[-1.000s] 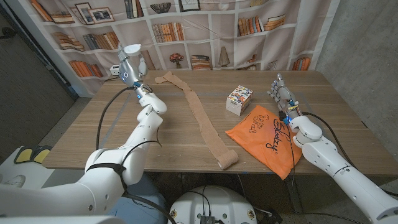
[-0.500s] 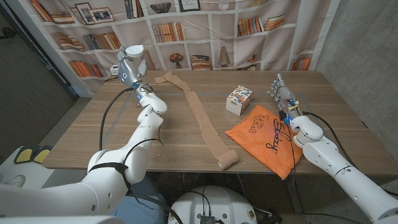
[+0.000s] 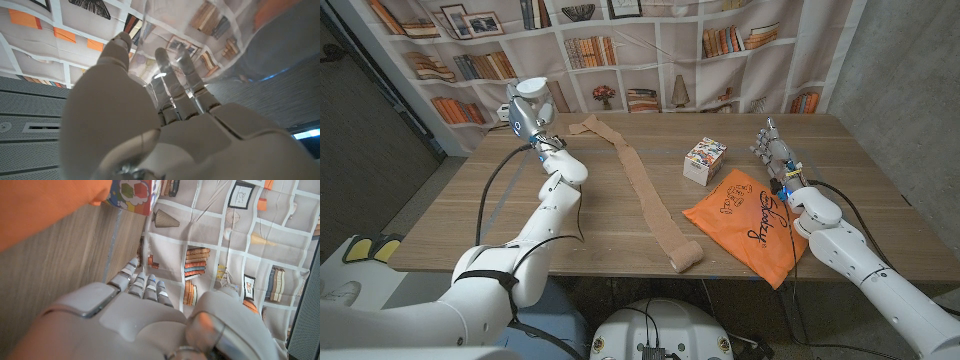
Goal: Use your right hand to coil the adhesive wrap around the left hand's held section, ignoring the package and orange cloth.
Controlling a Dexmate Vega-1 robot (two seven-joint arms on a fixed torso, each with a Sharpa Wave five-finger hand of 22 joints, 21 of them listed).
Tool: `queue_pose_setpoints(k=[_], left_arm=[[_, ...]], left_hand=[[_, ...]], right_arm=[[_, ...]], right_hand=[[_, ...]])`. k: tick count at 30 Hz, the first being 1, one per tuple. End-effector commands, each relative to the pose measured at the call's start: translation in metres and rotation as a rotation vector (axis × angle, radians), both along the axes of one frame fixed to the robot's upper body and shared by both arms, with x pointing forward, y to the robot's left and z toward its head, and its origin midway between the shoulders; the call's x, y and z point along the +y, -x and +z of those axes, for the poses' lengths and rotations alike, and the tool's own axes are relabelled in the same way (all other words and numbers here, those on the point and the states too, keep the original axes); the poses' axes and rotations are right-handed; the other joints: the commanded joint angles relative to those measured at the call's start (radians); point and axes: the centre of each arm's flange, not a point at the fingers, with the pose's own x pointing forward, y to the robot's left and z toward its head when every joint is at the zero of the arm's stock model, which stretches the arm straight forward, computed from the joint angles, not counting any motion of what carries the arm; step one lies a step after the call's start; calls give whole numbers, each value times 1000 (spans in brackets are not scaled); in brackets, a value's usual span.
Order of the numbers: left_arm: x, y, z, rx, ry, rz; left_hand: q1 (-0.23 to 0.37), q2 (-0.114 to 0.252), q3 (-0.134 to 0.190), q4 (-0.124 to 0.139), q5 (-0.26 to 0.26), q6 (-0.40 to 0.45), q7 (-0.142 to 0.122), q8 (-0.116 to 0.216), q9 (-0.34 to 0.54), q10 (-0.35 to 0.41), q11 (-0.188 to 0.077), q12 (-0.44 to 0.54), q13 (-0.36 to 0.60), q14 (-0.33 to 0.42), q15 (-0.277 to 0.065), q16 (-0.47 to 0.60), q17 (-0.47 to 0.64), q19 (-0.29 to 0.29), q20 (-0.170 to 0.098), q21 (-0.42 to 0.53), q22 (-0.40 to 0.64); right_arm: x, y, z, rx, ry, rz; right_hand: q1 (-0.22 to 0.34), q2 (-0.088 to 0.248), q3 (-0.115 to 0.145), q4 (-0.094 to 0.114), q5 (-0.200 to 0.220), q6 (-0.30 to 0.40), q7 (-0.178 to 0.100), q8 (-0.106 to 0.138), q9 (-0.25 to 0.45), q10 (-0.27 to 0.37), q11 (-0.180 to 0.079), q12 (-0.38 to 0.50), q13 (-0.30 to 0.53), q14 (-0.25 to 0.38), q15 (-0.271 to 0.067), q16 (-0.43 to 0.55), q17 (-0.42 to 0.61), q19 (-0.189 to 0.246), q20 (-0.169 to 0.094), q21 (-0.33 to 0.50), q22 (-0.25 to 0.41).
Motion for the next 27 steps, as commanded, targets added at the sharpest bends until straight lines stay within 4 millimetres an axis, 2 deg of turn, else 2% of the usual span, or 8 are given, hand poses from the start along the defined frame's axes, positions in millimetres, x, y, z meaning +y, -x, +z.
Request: queue_pose_setpoints(k=[1, 5, 21, 27], left_arm=[[-10, 16, -3, -61, 2, -104], [-10, 20, -3, -84, -1, -111], [-12, 29, -5, -109, 8, -154], [-20, 37, -2, -127, -15, -181]], left_hand=[[158, 144, 15, 6, 25, 16, -8, 47, 73, -4, 10, 13, 33, 38, -40, 9, 40, -12, 1, 6, -20], [154, 146, 12, 13, 37, 2, 1, 70, 111, -14, 11, 14, 36, 32, -41, 10, 60, -9, -4, 15, -32], [151, 153, -3, 17, 41, -26, 0, 72, 115, -28, 7, 9, 32, 18, -43, -8, 64, -35, -4, 39, -54], [149, 156, -8, 17, 42, -29, -6, 73, 112, -26, 3, 6, 22, 17, -44, -16, 63, -36, -8, 46, -70]], right_arm=[[-2, 3, -3, 0, -9, 9], [1, 2, -1, -5, -4, 16], [10, -3, 4, -13, 11, 33], [11, -2, 4, -20, 11, 33]], right_hand=[[-1, 9, 2, 0, -4, -2, -4, 5, 3, 5, -5, 4, 3, -4, -6, 3, 3, 1, -5, 5, 3], [-1, 8, 2, 0, -5, -2, -4, 5, 3, 4, -5, 4, 3, -5, -6, 2, 3, 1, -5, 5, 3], [-2, 9, 3, -1, -5, -2, -4, 5, 4, 5, -4, 4, 3, -3, -8, 3, 2, 4, -7, 6, 3], [-1, 9, 5, -2, -5, 0, -5, 5, 3, 6, -3, 4, 3, 2, -9, 5, 2, 11, -11, 9, 3]])
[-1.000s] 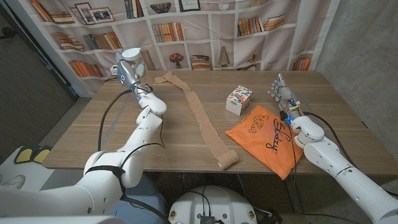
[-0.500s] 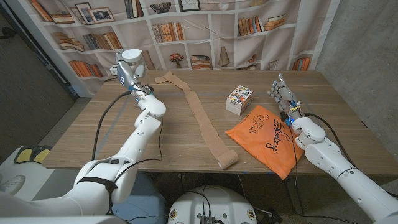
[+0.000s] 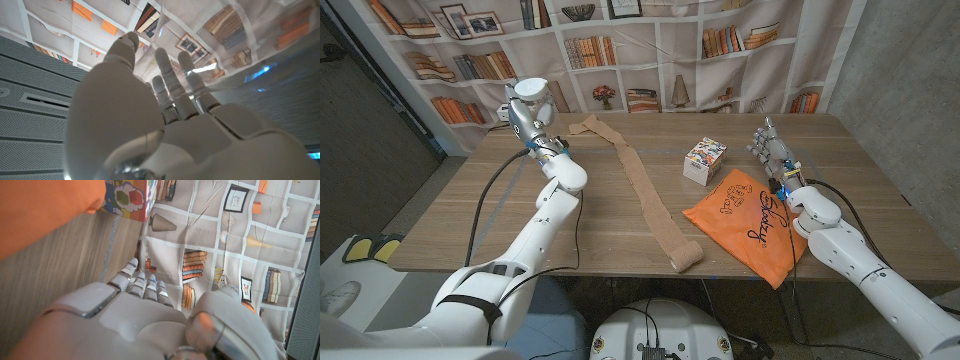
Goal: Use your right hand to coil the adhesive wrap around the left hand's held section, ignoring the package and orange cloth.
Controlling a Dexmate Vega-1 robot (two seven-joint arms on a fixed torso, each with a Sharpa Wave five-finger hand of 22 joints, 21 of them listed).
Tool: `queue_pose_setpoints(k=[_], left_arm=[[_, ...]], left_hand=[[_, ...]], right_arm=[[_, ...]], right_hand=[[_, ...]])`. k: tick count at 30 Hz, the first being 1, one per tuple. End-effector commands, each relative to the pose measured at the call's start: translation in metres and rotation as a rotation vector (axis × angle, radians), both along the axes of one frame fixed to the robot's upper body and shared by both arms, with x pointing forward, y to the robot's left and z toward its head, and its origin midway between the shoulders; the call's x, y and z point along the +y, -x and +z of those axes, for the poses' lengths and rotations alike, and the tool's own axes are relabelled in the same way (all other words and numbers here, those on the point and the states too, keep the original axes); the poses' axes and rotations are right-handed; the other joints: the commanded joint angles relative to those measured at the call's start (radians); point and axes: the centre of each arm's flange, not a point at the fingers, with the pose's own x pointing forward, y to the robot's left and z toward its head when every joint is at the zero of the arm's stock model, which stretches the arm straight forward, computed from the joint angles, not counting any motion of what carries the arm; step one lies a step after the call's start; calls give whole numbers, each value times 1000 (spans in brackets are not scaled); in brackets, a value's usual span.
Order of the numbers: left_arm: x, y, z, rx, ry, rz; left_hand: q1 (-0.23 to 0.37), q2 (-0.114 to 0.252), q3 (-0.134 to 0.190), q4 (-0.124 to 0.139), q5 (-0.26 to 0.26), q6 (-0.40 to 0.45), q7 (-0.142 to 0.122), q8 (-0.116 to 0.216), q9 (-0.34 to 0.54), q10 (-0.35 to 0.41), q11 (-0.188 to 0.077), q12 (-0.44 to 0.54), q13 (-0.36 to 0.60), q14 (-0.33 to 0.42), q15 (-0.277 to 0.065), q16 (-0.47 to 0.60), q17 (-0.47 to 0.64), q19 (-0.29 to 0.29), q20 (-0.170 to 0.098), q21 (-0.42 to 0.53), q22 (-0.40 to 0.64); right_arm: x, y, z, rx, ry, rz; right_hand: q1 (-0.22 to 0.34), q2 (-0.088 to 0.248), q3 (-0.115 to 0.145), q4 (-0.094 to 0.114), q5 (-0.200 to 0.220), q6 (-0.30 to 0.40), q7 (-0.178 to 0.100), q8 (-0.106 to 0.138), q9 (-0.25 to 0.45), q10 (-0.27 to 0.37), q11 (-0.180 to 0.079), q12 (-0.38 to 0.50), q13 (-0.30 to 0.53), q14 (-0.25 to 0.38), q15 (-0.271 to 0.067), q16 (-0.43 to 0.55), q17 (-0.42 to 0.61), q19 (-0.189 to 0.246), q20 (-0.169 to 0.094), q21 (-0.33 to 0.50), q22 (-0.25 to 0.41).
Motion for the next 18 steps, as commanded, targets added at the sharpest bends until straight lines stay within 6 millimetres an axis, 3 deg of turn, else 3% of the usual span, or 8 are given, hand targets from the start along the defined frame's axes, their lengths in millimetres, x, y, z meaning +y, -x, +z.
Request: queue_pose_setpoints(k=[1, 4, 8, 14, 18], left_arm=[[-12, 13, 2, -27, -32, -41], [-18, 15, 2, -25, -54, -28], [-23, 17, -1, -31, -41, -59], [-27, 20, -2, -35, -60, -60], [-28, 21, -1, -40, -66, -59]], left_hand=[[122, 135, -9, -2, 5, -3, -5, 9, 111, 1, -7, -5, 0, 26, -31, -4, 1, 0, -5, 9, -9], [121, 135, -11, -2, 5, -6, -6, 6, 105, -1, -9, -5, 0, 29, -31, -5, 3, 0, -6, 12, -14], [121, 136, -14, -3, 6, -7, -5, 4, 100, -4, -10, -1, 6, 29, -30, -7, 3, -1, -8, 16, -23], [120, 136, -16, -3, 6, -7, -6, 3, 96, -2, -13, -3, 2, 29, -31, -11, 3, -3, -11, 20, -32], [120, 136, -16, -3, 10, 0, -13, 3, 89, 2, -21, -2, 0, 32, -32, -12, 6, -5, -12, 19, -40]], right_arm=[[5, -1, 1, -9, 8, 5], [5, -2, 0, -8, 2, 6], [6, -2, -1, -15, -2, 19], [10, -1, 1, -27, -4, 42], [12, 1, 3, -39, 3, 49]], right_hand=[[2, 6, 5, -2, -5, 0, -4, 5, 3, 6, -3, 4, 3, 3, -9, 5, 2, 9, -9, 9, 3], [1, 6, 6, -2, -6, 0, -7, 5, 3, 11, -7, 6, 3, 14, -18, 9, 4, 39, -19, 20, 5], [0, 7, 6, -3, -6, 0, -12, 5, 3, 17, -18, 9, 4, 26, -25, 14, 5, 44, -20, 20, 6], [2, 7, 8, -4, -6, 2, -16, 6, 3, 25, -16, 11, 5, 32, -28, 15, 5, 46, -20, 20, 6], [2, 7, 10, -6, -7, 15, -23, 11, 3, 65, -17, 25, 7, 65, -43, 27, 8, 52, -22, 19, 7]])
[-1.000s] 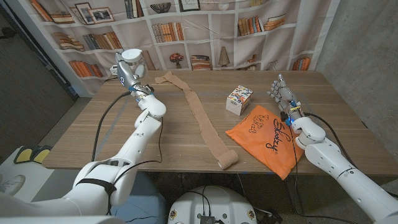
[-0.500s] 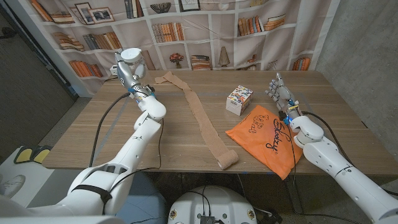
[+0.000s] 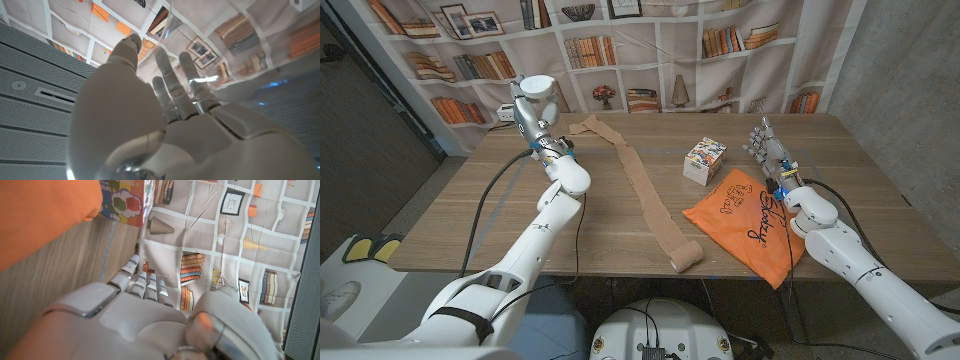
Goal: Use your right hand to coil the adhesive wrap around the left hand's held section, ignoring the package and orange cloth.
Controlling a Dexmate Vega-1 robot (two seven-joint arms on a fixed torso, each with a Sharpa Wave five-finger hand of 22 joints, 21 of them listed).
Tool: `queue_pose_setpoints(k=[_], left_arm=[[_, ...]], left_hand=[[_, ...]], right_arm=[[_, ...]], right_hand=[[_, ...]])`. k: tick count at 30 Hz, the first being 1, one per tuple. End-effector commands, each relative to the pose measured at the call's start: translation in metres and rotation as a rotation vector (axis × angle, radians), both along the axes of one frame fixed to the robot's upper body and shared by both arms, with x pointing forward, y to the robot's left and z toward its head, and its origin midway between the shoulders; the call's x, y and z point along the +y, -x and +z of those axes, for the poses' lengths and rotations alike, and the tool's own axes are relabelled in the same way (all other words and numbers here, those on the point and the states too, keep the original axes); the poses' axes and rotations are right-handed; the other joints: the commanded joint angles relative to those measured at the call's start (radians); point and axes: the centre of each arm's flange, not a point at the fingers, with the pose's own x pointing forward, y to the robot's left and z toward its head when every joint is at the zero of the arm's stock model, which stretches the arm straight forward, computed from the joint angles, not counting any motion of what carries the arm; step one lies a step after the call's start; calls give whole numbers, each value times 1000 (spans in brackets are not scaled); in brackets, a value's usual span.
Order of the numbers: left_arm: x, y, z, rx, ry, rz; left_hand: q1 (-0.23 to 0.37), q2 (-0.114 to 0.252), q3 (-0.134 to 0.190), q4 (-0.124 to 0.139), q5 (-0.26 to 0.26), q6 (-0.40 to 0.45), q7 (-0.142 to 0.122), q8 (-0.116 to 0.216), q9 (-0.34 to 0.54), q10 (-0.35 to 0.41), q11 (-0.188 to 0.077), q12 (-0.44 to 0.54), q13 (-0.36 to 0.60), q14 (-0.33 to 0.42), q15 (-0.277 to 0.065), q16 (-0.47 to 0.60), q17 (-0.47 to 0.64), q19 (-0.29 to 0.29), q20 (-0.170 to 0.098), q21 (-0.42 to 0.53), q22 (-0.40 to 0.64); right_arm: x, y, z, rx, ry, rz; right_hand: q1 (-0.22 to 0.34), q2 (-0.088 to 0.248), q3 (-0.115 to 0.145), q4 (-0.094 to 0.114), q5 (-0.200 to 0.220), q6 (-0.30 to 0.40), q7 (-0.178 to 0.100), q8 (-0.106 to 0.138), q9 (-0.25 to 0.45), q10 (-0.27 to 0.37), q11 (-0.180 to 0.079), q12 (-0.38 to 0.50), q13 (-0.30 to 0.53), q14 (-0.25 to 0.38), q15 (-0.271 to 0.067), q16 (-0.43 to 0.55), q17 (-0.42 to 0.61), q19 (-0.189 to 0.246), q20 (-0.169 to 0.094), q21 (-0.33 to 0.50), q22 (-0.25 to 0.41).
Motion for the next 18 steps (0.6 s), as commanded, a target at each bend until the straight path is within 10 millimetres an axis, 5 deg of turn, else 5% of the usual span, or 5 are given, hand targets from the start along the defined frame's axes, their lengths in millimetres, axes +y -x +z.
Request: queue_pose_setpoints(k=[1, 18], left_arm=[[-8, 6, 0, -14, -25, -11], [-8, 7, -2, -4, -42, -17]], left_hand=[[100, 104, -4, 1, 10, 7, -11, 4, 56, 6, -11, -4, -2, 34, -32, -2, 8, 1, -7, 5, -6], [104, 101, -9, -1, 25, 8, -6, -10, 25, 9, -14, -2, -1, 38, -31, -12, 14, -3, -8, 21, -36]], right_arm=[[6, 3, 3, -27, 6, 27], [10, 18, 15, -90, 103, 33]], right_hand=[[3, 8, 6, -3, 1, 12, -9, 9, 3, 35, 0, 13, 8, 26, -12, 11, 5, 16, 0, 4, 2], [21, 8, 14, -14, 1, 24, -15, 12, 3, 57, -11, 19, 10, 33, -25, 9, 4, 24, -6, 4, 2]])
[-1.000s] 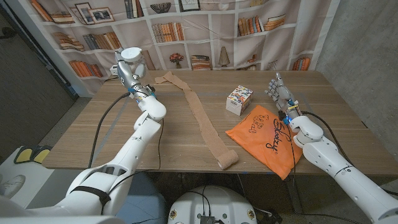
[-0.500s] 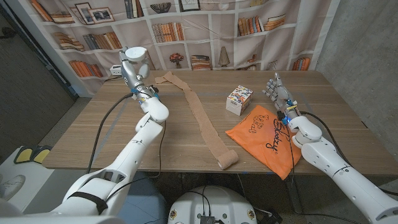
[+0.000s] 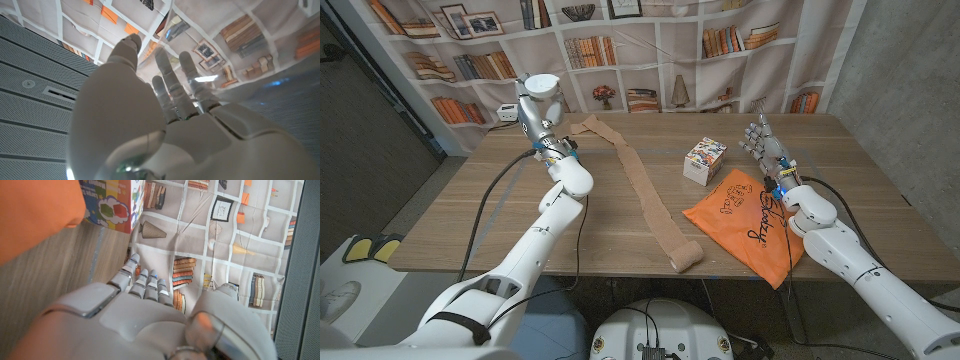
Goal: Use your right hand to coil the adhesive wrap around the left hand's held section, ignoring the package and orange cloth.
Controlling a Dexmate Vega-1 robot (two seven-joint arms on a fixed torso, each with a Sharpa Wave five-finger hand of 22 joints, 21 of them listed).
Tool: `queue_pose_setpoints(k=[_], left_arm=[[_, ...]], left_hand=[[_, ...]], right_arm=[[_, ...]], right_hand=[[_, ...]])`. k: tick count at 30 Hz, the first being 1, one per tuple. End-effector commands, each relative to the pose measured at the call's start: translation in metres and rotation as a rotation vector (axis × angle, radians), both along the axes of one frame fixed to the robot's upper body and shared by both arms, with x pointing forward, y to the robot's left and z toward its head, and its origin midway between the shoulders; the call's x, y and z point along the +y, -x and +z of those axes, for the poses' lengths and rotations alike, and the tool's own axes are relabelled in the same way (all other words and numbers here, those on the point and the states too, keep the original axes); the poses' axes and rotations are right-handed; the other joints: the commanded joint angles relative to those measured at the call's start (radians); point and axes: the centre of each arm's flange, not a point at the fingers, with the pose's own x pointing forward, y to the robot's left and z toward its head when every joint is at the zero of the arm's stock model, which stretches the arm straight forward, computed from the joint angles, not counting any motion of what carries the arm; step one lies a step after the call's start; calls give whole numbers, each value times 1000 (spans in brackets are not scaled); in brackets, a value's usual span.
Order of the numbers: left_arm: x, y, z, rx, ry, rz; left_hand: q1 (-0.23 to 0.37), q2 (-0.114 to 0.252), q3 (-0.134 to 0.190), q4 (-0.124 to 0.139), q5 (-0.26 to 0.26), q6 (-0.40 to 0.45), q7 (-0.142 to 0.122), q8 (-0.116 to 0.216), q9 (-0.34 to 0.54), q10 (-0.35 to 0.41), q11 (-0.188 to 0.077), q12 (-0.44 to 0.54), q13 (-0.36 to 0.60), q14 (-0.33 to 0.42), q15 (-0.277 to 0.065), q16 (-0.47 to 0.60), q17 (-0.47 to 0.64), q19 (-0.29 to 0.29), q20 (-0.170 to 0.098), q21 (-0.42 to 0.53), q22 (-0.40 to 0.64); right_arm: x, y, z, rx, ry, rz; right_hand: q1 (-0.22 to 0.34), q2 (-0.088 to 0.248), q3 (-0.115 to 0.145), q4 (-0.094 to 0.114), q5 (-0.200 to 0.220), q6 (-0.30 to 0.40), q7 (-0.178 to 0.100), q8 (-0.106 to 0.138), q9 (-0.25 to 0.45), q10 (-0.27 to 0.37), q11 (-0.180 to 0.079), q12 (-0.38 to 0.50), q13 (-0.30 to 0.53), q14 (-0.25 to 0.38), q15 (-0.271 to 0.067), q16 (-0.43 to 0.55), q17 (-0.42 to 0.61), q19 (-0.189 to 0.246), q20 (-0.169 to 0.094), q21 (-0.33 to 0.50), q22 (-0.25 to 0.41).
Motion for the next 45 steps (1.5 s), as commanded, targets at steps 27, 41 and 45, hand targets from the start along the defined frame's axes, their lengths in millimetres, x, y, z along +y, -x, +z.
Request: queue_pose_setpoints(k=[27, 41, 45], left_arm=[[13, 4, 0, 26, -28, 15], [15, 9, 5, 25, -10, 3], [14, 9, 7, 19, -1, -13]], left_hand=[[107, 109, -17, 5, 14, 0, 5, -13, -1, -6, -5, -11, -12, 33, -30, -17, 2, -21, 2, 35, -32], [111, 115, -21, 4, 13, -4, 15, -24, -21, -1, 3, -27, -39, 26, -31, -24, 2, -26, 3, 42, -56], [112, 116, -21, 4, 13, -5, 17, -23, -20, -1, 6, -27, -38, 27, -30, -23, 5, -28, 6, 44, -61]], right_arm=[[15, 36, 20, -129, 249, 72], [33, 55, 24, -210, 373, 32], [38, 62, 24, -236, 405, 18]], right_hand=[[61, 0, 21, -34, 0, 10, -14, 5, 3, 15, -23, -3, 8, -16, -35, -13, 1, 1, -13, -4, 1], [110, -2, 39, -63, -3, 24, -44, 9, 3, 21, -54, -5, 8, -21, -52, -16, 0, 12, -15, -1, 0], [129, -5, 46, -75, -5, 47, -54, 15, 3, 43, -74, 0, 8, -6, -65, -11, -1, 25, -18, 1, 1]])
